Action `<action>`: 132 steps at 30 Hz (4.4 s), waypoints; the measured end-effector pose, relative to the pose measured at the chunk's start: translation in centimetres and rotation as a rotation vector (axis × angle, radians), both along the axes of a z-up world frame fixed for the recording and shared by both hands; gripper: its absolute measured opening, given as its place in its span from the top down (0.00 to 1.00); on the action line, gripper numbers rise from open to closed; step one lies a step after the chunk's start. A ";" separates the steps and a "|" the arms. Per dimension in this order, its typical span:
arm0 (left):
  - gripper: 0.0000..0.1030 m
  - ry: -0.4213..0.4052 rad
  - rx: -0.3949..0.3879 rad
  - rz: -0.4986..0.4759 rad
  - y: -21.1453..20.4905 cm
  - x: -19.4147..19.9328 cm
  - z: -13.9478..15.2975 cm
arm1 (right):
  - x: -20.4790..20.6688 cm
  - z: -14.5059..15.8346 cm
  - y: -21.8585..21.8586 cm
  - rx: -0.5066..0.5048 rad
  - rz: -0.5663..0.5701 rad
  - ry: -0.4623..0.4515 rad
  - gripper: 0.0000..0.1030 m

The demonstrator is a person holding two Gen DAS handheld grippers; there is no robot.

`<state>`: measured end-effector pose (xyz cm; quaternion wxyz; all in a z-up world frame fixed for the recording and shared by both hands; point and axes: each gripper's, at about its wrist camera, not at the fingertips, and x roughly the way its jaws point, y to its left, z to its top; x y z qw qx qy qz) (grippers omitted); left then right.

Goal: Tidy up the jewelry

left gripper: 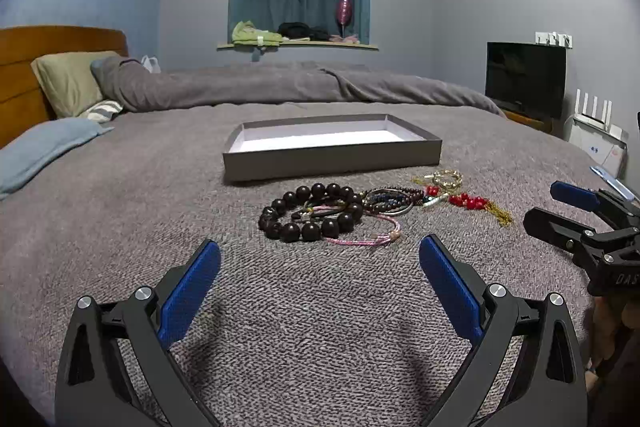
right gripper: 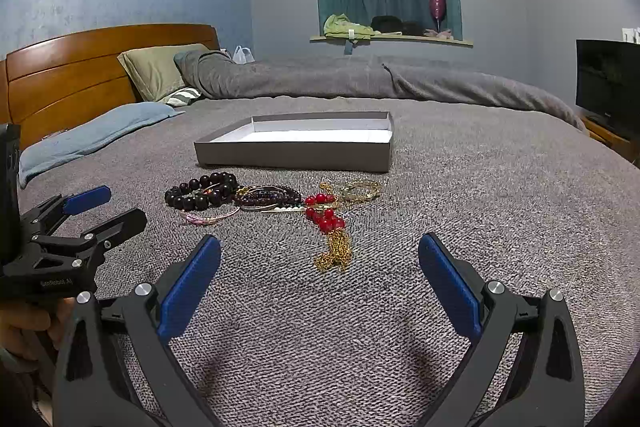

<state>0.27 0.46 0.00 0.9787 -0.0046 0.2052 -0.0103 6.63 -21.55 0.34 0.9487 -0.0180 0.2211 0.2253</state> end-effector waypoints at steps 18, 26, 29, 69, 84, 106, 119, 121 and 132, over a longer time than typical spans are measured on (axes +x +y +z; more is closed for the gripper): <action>0.04 0.003 0.003 0.005 -0.2 0.0 -0.3 | -0.1 0.1 0.0 -0.001 -0.001 -0.005 0.05; 0.04 0.005 0.004 0.005 -0.4 0.0 -0.5 | -0.1 0.3 0.0 -0.002 -0.001 -0.007 0.05; 0.04 0.005 0.004 0.005 -0.4 0.0 -0.5 | -0.2 0.2 0.0 -0.001 -0.001 -0.007 0.05; 0.04 0.021 -0.005 0.010 -0.3 0.1 -0.5 | -0.1 0.8 -0.1 0.001 -0.003 -0.005 0.05; 0.05 0.034 0.029 -0.045 -0.7 0.4 0.5 | 0.0 1.0 -0.2 0.006 -0.007 -0.004 0.05; 0.29 0.222 0.034 -0.118 1.2 5.3 2.2 | 5.0 1.4 1.2 -0.067 0.026 0.135 0.21; 0.29 0.383 -0.109 -0.122 5.1 10.2 1.3 | 6.6 0.3 2.0 -0.084 0.059 0.216 0.39; 0.32 0.393 -0.123 -0.108 6.0 10.8 1.4 | 6.7 0.2 2.1 -0.091 0.059 0.222 0.45; 0.51 0.511 -0.120 -0.138 6.3 13.2 -0.5 | 7.6 -0.6 2.9 -0.135 0.069 0.278 0.59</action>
